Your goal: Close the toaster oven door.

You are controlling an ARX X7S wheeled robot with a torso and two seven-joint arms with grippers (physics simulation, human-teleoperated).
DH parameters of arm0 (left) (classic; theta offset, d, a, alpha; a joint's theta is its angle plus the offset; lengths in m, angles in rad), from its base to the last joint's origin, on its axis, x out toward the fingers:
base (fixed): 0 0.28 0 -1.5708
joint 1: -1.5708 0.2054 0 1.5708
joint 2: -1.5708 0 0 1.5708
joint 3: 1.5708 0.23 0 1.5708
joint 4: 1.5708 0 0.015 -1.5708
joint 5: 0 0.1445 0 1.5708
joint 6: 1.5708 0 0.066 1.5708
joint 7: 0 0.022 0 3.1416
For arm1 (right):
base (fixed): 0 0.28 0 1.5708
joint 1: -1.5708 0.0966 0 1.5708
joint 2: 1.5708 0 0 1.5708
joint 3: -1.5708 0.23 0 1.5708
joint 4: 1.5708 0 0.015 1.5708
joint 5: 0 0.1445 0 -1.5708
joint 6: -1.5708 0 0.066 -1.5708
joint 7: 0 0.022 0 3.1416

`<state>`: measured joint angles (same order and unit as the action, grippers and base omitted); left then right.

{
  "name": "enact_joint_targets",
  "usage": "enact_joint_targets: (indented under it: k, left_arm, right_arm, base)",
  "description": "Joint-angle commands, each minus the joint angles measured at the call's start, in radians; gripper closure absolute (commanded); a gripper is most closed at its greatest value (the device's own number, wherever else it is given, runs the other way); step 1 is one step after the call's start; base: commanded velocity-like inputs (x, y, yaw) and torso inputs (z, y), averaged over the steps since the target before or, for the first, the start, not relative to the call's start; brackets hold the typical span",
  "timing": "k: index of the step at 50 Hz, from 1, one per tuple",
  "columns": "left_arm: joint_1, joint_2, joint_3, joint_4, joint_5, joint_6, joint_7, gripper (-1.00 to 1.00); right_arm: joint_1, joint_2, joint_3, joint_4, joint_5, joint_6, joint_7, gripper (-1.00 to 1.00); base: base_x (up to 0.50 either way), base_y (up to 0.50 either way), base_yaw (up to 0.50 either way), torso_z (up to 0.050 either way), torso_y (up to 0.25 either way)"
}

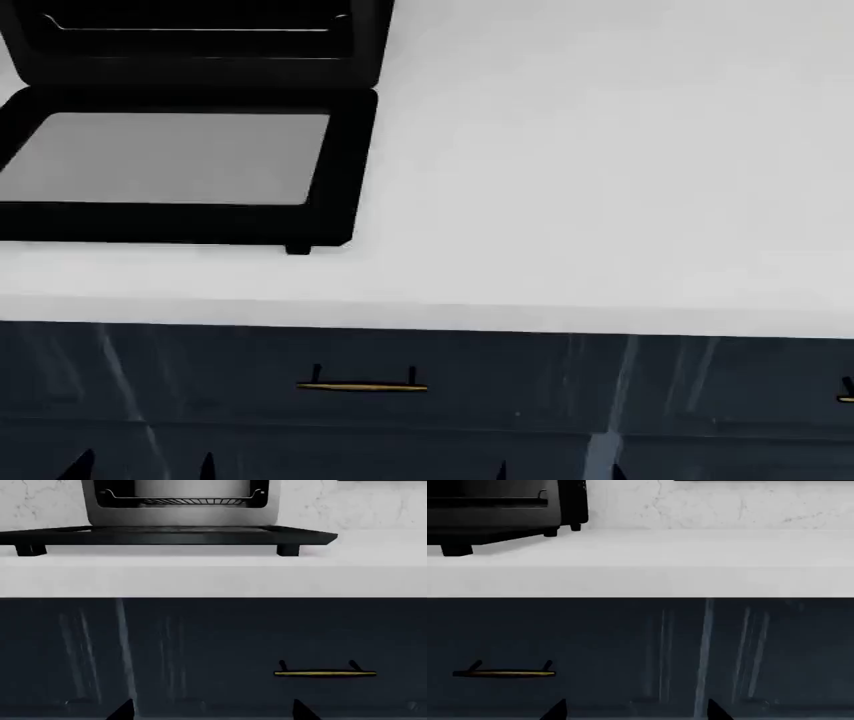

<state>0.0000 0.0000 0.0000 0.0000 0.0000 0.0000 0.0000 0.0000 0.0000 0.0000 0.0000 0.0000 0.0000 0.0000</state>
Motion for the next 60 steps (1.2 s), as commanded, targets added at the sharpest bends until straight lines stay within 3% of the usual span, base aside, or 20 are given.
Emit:
enact_joint_targets:
  k: [1,12,50,60]
  left_arm:
    - [-0.001,-0.012,0.014,0.000,-0.012,0.000,-0.014,-1.00]
    - [0.008,-0.046,0.046,0.018,-0.099,-0.007,-0.012,-1.00]
    - [0.035,-0.109,0.100,0.183,-0.182,-0.095,-0.072,-1.00]
    - [-0.129,-0.204,0.029,0.461,-0.333,-0.506,-0.109,-1.00]
  right_arm:
    - [0.000,0.012,-0.015,-0.005,0.012,0.005,0.015,-1.00]
    - [0.007,0.044,-0.059,0.030,0.057,-0.029,0.044,-1.00]
    - [-0.029,0.107,-0.092,-0.081,0.136,-0.017,0.103,-1.00]
    - [0.055,0.203,-0.046,-0.452,0.140,0.299,0.155,-1.00]
  base:
    - [0.00,0.00,0.00,0.000,0.000]
    - [0.00,0.00,0.00,0.000,0.000]
    - [0.00,0.00,0.00,0.050,0.000]
    - [0.00,0.00,0.00,0.005,0.000]
